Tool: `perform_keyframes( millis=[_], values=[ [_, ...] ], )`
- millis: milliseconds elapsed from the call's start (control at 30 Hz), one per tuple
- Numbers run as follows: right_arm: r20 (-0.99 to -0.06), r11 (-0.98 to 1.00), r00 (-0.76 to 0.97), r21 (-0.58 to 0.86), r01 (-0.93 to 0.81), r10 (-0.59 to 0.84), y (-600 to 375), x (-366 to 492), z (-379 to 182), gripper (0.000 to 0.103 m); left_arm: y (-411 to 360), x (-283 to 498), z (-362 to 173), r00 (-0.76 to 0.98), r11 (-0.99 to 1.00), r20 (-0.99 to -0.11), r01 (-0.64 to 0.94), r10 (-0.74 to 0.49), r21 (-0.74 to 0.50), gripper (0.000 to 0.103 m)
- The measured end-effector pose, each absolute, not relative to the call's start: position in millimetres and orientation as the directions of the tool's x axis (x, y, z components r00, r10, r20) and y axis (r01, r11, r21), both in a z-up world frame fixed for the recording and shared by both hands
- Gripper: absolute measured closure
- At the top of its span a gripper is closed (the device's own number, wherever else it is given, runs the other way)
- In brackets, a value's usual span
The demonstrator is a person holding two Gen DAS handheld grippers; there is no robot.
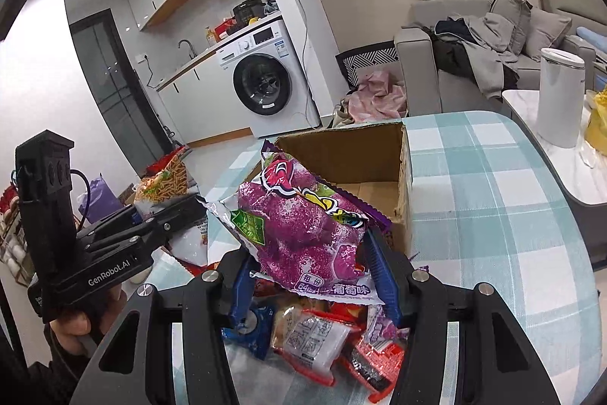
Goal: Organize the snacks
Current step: 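Lift both held bags and carry them over the open cardboard box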
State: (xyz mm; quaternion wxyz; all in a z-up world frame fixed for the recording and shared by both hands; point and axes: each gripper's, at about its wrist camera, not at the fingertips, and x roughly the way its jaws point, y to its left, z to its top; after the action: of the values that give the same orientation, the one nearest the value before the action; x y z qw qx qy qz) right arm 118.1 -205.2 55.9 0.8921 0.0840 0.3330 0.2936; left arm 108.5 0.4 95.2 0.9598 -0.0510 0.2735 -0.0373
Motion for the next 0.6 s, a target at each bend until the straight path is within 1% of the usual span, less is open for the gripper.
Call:
perform_keyframes(
  millis=[267, 600],
  values=[
    [-0.549, 0.805, 0.590, 0.359, -0.472, 0.591, -197.3, 133.7, 57.0, 0.048, 5.0, 132.8, 101.4, 0.853, 0.992, -0.515, 0.028, -0.087, -0.120, 0.059],
    [-0.568, 0.809, 0.577, 0.376, -0.452, 0.587, -193.3, 161.9, 54.6, 0.048, -5.9, 176.3, 96.2, 0.834, 0.994, -0.545, 0.026, -0.079, -0.103, 0.059]
  ],
)
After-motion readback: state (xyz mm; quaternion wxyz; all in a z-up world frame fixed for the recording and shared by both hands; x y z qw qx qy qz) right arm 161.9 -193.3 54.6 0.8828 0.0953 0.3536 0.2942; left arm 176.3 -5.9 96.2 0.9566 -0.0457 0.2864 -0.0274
